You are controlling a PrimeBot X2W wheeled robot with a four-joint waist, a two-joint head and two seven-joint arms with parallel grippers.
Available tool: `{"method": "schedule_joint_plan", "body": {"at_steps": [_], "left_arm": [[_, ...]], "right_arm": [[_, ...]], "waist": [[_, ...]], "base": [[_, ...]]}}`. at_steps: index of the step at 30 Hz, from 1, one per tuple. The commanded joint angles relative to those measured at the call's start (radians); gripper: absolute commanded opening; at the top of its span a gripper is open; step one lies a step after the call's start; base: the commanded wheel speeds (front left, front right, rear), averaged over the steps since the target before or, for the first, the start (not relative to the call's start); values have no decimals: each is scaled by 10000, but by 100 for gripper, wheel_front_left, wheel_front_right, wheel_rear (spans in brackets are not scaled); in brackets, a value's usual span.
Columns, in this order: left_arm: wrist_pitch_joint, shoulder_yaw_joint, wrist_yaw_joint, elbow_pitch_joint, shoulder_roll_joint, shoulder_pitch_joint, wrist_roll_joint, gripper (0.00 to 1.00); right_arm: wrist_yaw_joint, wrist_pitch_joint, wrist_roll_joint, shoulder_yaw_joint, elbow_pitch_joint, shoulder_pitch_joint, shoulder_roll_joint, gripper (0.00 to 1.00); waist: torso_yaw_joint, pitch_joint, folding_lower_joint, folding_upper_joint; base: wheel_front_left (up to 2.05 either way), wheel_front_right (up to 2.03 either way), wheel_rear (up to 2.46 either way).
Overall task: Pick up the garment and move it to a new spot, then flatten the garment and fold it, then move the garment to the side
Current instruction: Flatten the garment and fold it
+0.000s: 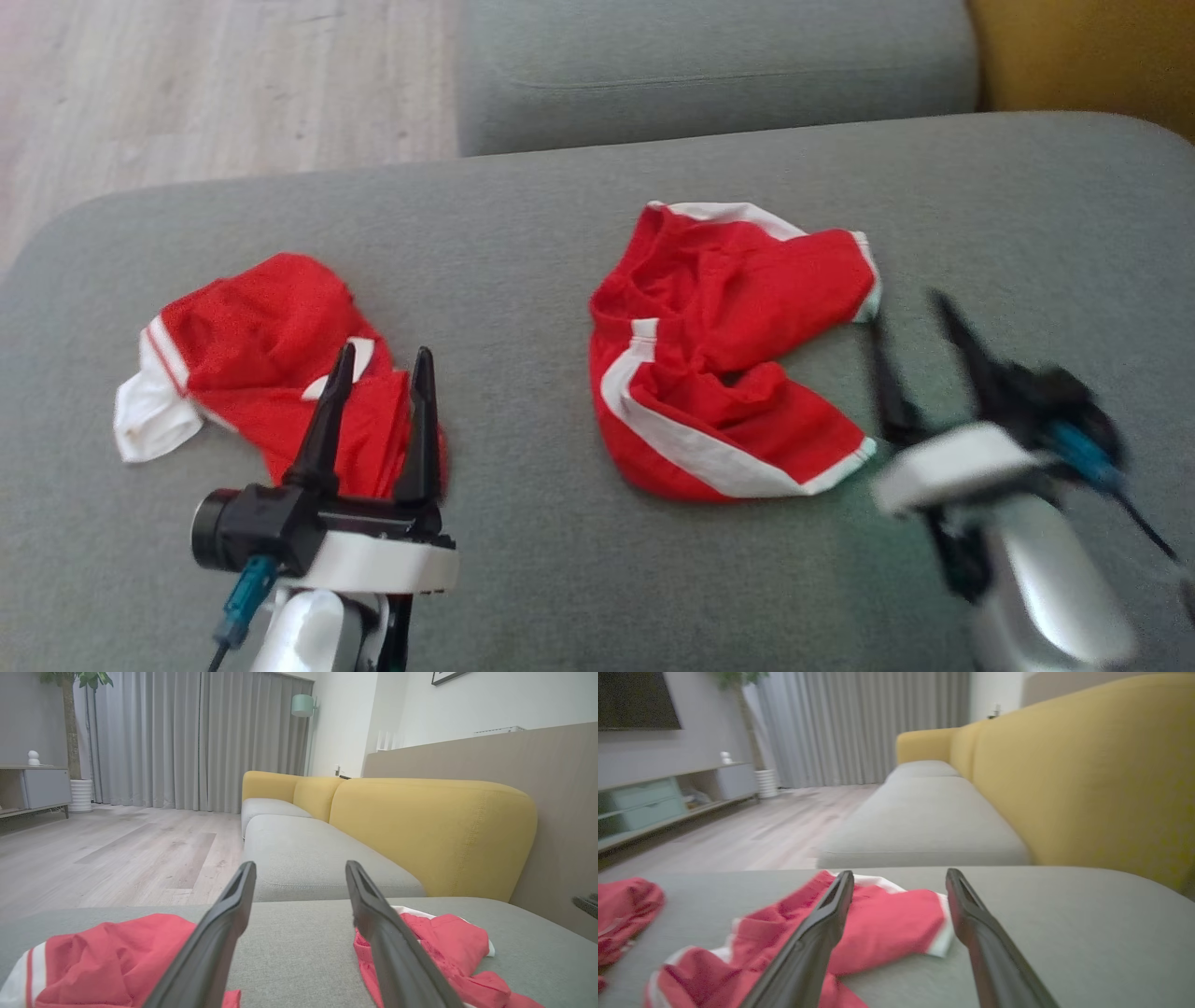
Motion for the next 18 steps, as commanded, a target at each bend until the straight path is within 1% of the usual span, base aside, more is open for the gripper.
{"method": "schedule_joint_plan", "body": {"at_steps": [1, 3, 6, 10, 18], "left_arm": [[-53, 342, 27, -370, 54, -362, -16, 100], [-53, 297, 7, -354, 30, -379, -11, 100], [-53, 265, -4, -337, -2, -392, -5, 100], [-53, 247, -45, -279, -25, -407, 37, 100], [-53, 227, -175, -183, -44, -599, 137, 100]], "right_arm": [[-7, -102, -297, -403, -483, 224, 109, 100], [-7, 59, -341, -1013, -701, 749, 112, 100], [-7, 272, -286, -1320, -922, 1403, 115, 100], [-7, 298, -15, -1384, -1125, 1747, 116, 100], [-7, 316, 198, -1347, -1063, 1650, 117, 100]], "waist": [[-196, -16, 0, 0], [-251, -3, 0, 0], [-346, 67, 0, 0], [-419, 218, 0, 0], [-279, 453, 0, 0]], "base": [[0, 0, 0], [0, 0, 0], [0, 0, 0], [0, 0, 0], [0, 0, 0]]}}
